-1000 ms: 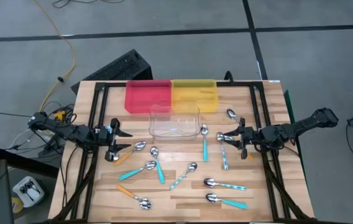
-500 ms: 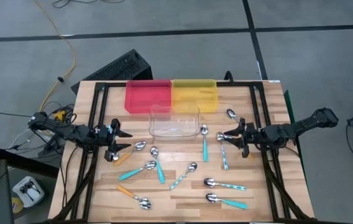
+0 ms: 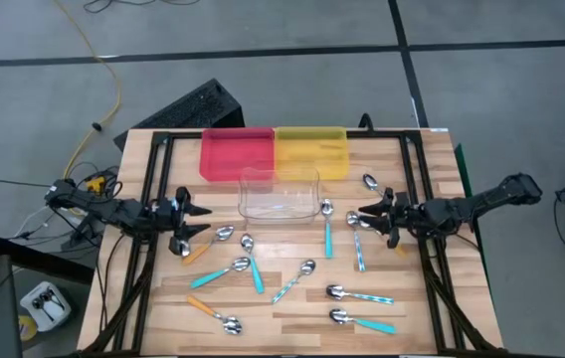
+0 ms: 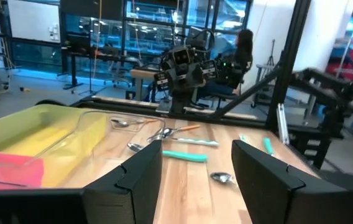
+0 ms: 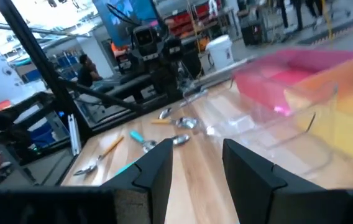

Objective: Sort silverware by color (type)
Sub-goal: Put the yellow spoon into the yellow bin

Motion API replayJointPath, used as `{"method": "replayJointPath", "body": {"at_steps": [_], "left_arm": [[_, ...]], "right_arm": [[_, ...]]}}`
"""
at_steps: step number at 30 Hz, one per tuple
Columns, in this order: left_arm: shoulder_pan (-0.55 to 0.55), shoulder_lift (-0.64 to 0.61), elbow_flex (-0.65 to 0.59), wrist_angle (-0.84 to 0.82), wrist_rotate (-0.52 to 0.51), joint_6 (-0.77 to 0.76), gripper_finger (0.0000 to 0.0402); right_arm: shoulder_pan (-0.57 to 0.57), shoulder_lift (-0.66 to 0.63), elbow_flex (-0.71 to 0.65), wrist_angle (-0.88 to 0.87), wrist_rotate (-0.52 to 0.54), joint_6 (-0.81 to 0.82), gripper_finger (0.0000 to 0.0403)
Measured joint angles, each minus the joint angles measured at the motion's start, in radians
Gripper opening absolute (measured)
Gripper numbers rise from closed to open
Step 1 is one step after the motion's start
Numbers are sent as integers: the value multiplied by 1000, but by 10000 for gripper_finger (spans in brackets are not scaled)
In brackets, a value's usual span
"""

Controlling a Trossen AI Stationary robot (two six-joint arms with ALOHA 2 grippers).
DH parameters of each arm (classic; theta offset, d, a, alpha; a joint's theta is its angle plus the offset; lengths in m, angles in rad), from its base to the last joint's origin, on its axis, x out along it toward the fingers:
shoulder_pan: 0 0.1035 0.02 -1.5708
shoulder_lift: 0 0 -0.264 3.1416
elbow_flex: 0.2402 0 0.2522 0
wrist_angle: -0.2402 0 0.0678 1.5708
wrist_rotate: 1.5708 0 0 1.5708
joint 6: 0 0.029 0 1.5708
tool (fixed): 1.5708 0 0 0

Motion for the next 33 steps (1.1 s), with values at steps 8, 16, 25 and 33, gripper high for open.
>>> {"method": "replayJointPath", "body": {"at_steps": [8, 16, 25, 33], "left_arm": [[0, 0, 0, 54, -1, -28, 180], [0, 0, 44, 68, -44, -83, 180], [0, 0, 95, 68, -97, -75, 180], [0, 0, 95, 56, -220, -54, 180]], "right_arm": [[-59, 0, 8, 45, 55, -15, 166], [-123, 14, 181, -46, 84, -154, 166], [-136, 246, 570, -731, 335, 66, 166], [-253, 485, 817, -1229, 306, 376, 166]]}}
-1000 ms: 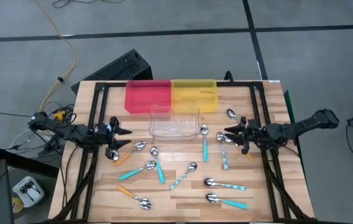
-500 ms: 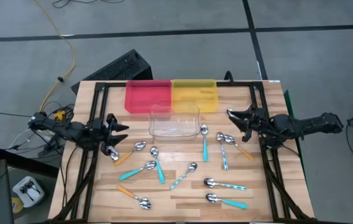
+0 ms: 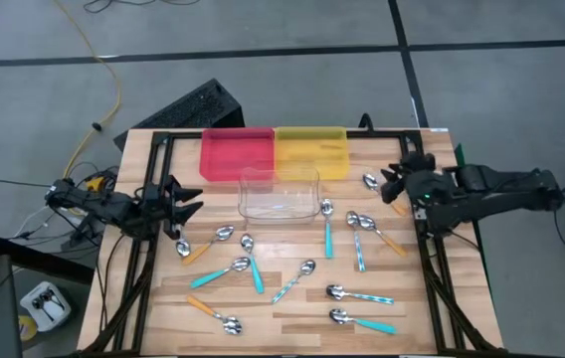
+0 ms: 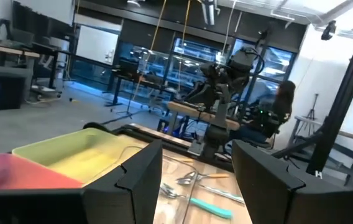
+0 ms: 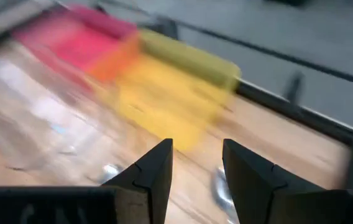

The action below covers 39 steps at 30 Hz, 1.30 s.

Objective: Sort silverware by color (type)
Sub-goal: Put the yellow spoon into the yellow bin

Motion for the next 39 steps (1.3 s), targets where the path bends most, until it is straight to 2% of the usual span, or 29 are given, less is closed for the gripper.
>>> {"method": "replayJointPath", "body": {"at_steps": [2, 5, 7, 9, 15, 23, 29, 34, 39], "left_arm": [[0, 0, 0, 0, -1, -3, 180], [0, 0, 0, -16, -2, -19, 180], [0, 0, 0, -25, -6, -32, 180], [0, 0, 1, -31, -8, -37, 180], [0, 0, 1, -41, -30, -38, 180], [0, 0, 2, -63, -27, -48, 181], [0, 0, 2, -87, -23, -64, 181], [0, 0, 2, -119, 0, -95, 181], [0, 0, 2, -164, 1, -138, 181]], "right_arm": [[-46, 49, 28, -76, -65, 22, 166], [-128, 111, 49, -149, -225, 51, 170], [-178, 145, 49, -190, -324, 24, 180], [-215, 188, 49, -230, -379, -7, 195], [-296, 309, 48, -244, -403, -107, 228], [-447, 439, 48, -237, -471, -222, 234], [-550, 540, 48, -131, -553, -396, 234], [-616, 612, 40, -84, -554, -468, 234], [-668, 620, -77, 34, -611, -500, 234]]}}
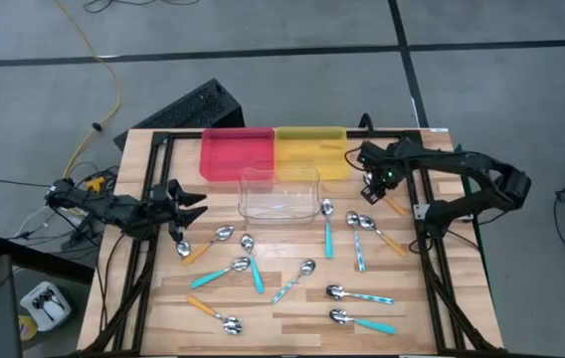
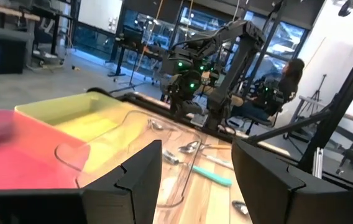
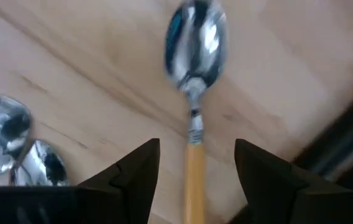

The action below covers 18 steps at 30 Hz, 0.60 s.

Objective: Sort silverware by color (type)
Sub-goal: Put the yellow spoon into the yellow bin

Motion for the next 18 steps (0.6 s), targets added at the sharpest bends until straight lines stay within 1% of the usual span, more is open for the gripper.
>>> {"method": "replayJointPath", "body": {"at_steps": [2, 5, 15, 18], "left_arm": [[0, 0, 0, -11, 0, -5, 181], [0, 0, 0, -10, 0, -6, 181], [0, 0, 0, -10, -4, -4, 181], [0, 0, 0, -10, -6, -4, 181]], "right_arm": [[-16, 1, -48, 31, -16, 1, 234], [-41, 1, -50, 37, -54, -7, 234], [-53, 17, -48, 49, -49, 2, 234], [-53, 26, -65, 126, -47, 21, 234]]}}
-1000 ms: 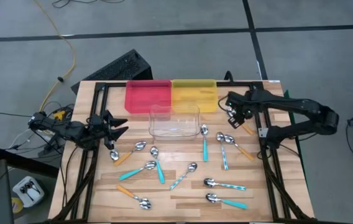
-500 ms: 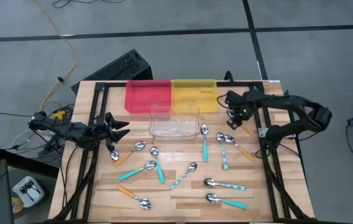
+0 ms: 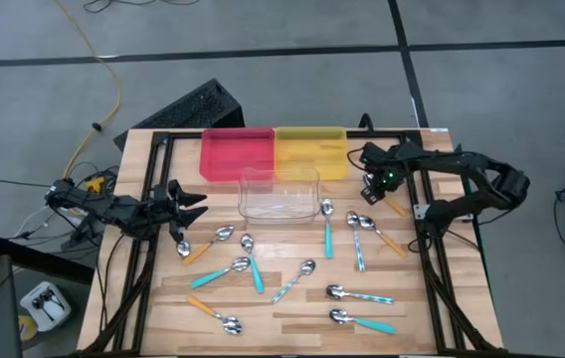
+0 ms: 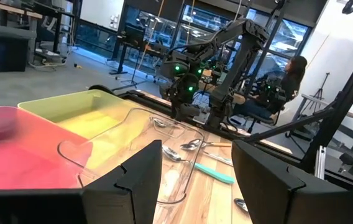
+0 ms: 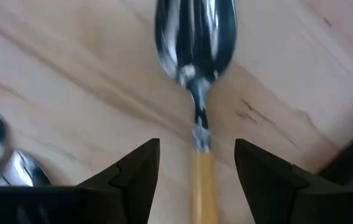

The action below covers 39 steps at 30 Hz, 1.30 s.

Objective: Sort silverware by color (type)
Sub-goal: Put the yellow spoon into the yellow bin

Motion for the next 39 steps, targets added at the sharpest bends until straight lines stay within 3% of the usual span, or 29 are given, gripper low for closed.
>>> {"method": "replayJointPath", "body": {"at_steps": [15, 29, 39], "left_arm": [[0, 0, 0, -2, 2, 0, 181], [0, 0, 0, -8, 25, -1, 181], [0, 0, 0, -8, 25, -2, 181]], "right_arm": [[-27, 167, 6, 46, 31, 2, 225], [-31, 143, -3, 47, 17, 1, 56], [-31, 143, -1, 41, 23, 149, 43]]}}
